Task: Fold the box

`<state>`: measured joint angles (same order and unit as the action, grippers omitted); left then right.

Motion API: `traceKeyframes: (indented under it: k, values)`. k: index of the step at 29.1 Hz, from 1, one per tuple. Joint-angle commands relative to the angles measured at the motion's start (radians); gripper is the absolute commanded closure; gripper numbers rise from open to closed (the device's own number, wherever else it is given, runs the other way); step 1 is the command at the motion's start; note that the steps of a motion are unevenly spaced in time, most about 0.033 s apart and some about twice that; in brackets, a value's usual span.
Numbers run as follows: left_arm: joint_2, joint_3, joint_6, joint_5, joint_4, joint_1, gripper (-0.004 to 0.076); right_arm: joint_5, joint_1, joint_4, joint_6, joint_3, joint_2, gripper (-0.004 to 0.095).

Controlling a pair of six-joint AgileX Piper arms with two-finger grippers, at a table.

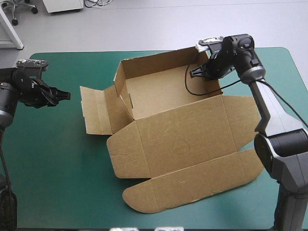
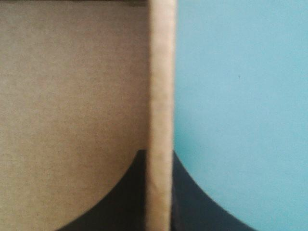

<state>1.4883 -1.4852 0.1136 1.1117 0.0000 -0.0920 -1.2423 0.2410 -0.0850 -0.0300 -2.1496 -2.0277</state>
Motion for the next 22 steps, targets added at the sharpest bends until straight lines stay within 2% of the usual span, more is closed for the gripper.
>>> traceKeyframes:
  k: [1, 6, 9, 12, 14, 17, 19, 22]
  values:
    - [-0.043, -0.026, -0.015, -0.067, -0.006, 0.003, 0.0388, -0.007, 0.000, -0.012, 0.006, -0.037, 0.142, 0.0927]
    - [-0.049, -0.024, -0.027, -0.119, -0.011, -0.017, 0.0388, -0.007, -0.004, -0.010, 0.006, -0.037, 0.227, 0.0927]
    - [-0.049, 0.019, -0.061, -0.200, -0.051, -0.067, 0.0388, -0.007, -0.011, -0.001, 0.006, -0.037, 0.272, 0.0927]
    - [-0.047, 0.098, -0.032, -0.281, -0.166, -0.129, 0.0388, -0.007, -0.021, 0.009, 0.010, -0.037, 0.310, 0.0927]
    - [-0.043, 0.165, 0.044, -0.326, -0.295, -0.165, 0.0388, -0.007, -0.029, 0.005, 0.010, -0.037, 0.330, 0.0927]
    - [-0.017, 0.254, 0.271, -0.352, -0.603, -0.205, 0.0388, -0.007, -0.038, -0.005, 0.010, -0.037, 0.355, 0.0927]
    - [0.008, 0.292, 0.448, -0.329, -0.829, -0.215, 0.0388, -0.007, -0.038, -0.011, 0.010, -0.037, 0.364, 0.0927]
    - [0.056, 0.313, 0.687, -0.223, -1.092, -0.215, 0.0388, -0.007, -0.038, -0.026, 0.010, -0.037, 0.370, 0.0927]
